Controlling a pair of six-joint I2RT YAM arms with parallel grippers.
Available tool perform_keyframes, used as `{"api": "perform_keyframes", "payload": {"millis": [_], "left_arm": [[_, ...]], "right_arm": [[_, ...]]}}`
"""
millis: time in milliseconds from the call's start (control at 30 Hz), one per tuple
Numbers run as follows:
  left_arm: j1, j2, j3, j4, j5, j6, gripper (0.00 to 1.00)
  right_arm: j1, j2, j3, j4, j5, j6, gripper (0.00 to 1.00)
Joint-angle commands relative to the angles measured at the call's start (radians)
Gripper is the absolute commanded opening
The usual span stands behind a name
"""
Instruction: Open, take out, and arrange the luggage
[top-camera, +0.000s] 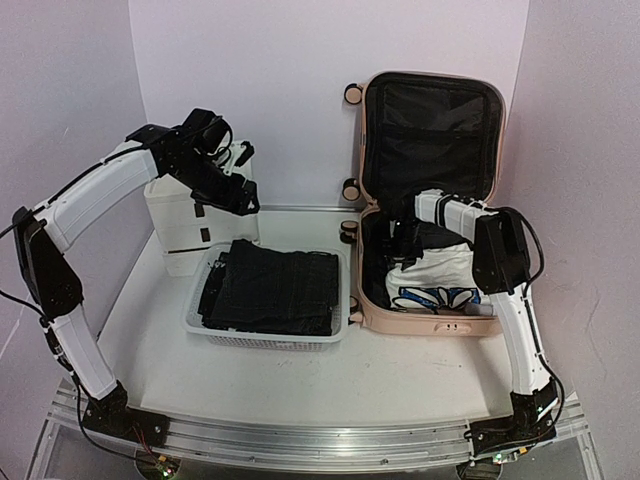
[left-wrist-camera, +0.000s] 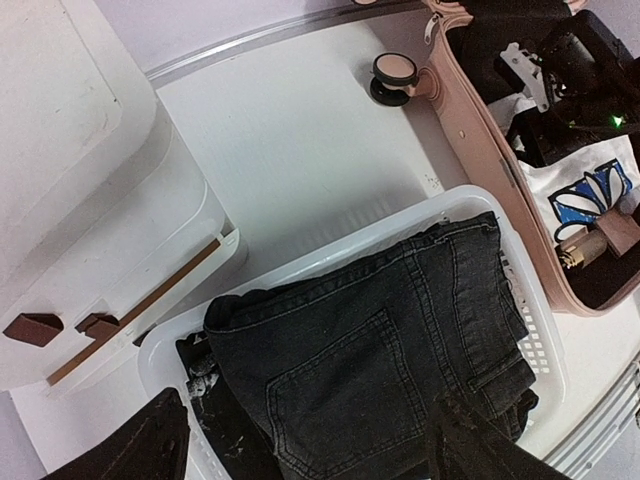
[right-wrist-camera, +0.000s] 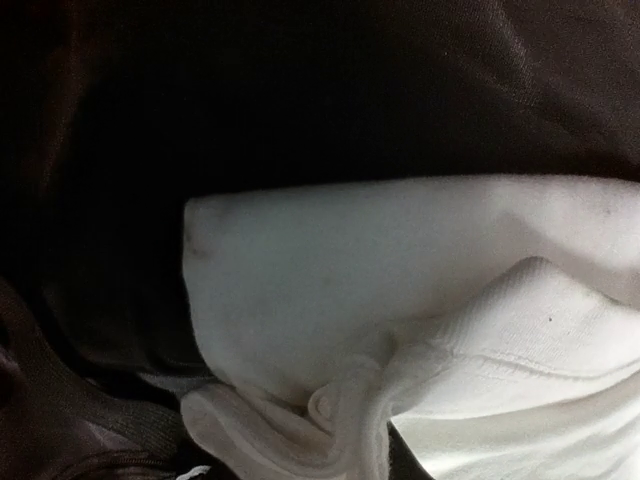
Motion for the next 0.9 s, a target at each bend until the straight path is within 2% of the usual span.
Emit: {"api": "perform_keyframes", "payload": {"millis": [0,67,100,167,300,500,567,700,867], "left_arm": [[0.007,0.005,0.061,0.012,-0.017,0.016,0.82],[0.008,0.009,0.063,0.011,-0.018,0.016,0.82],[0.008,0.012,0.065,0.011,-0.020,0.015,0.82],[0.010,0.019,0.073,0.012,-0.024,0.015,0.82],[0.013,0.031,0.090,0.011,-0.023,0.015,0.82],[0.019,0.040,0.096,0.011,-0.013,0.009,0.82],[0.020,0.043,0.098,0.012,-0.008,0.010,0.82],[0.026,0.043,0.100,0.012,-0.006,0.008,0.82],[0.032,0.036,0.096,0.011,-0.006,0.008,0.82]], "right_arm": [[-0.043,-0.080,-0.035,0.044,-0.165,-0.057,0.26],[-0.064,-0.091,-0.058,0.068,-0.243,-0.070,0.22],[-0.074,-0.098,-0.071,0.079,-0.271,-0.069,0.12],[-0.099,-0.109,-0.112,0.112,-0.322,-0.059,0.04],[-0.130,-0.119,-0.130,0.141,-0.385,-0.058,0.05],[-0.130,-0.099,-0.106,0.149,-0.395,-0.039,0.29],[-0.129,-0.089,-0.104,0.162,-0.375,-0.009,0.34],[-0.105,-0.073,-0.094,0.176,-0.267,0.007,0.47],[-0.060,-0.055,-0.065,0.158,-0.090,0.015,0.55]]}}
